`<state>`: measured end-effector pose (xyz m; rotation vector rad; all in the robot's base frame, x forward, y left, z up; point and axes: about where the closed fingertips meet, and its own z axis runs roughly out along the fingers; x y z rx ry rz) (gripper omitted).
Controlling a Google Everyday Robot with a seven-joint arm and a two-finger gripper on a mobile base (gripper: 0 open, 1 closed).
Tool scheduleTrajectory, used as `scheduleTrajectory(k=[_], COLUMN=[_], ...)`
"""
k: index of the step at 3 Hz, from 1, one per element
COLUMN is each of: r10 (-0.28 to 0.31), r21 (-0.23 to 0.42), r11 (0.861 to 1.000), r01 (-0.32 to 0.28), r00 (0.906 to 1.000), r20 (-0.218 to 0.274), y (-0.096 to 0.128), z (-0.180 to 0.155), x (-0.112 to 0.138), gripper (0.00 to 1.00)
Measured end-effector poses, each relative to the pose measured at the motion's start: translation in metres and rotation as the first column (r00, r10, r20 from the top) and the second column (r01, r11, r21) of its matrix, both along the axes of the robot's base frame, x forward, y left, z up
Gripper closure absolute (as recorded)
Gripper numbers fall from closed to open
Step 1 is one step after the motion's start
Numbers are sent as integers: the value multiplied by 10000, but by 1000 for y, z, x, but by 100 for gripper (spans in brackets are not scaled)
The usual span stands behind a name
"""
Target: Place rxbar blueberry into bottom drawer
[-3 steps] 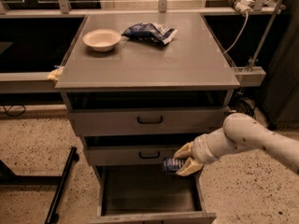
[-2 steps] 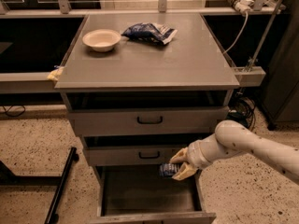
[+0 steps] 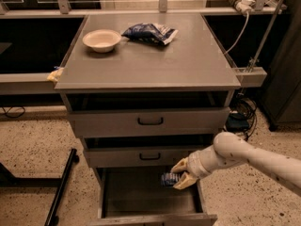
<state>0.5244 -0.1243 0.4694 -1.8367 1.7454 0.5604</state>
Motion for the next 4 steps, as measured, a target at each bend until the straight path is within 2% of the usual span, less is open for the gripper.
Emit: scheduleTrajectory(k=[1,2,3,4], r10=[161,191,67,69], r21=[80,117,45,49], r11=[9998,9997,10000,10000], r01=[-165,-196,-66,-69], r00=[9986,9988,9999,9999], r20=[508,455,-123,-117], y=[10,22,30,30], z=[-77,-165,-243,-244], x=[21,28,18,18], gripper=[100,100,100,100])
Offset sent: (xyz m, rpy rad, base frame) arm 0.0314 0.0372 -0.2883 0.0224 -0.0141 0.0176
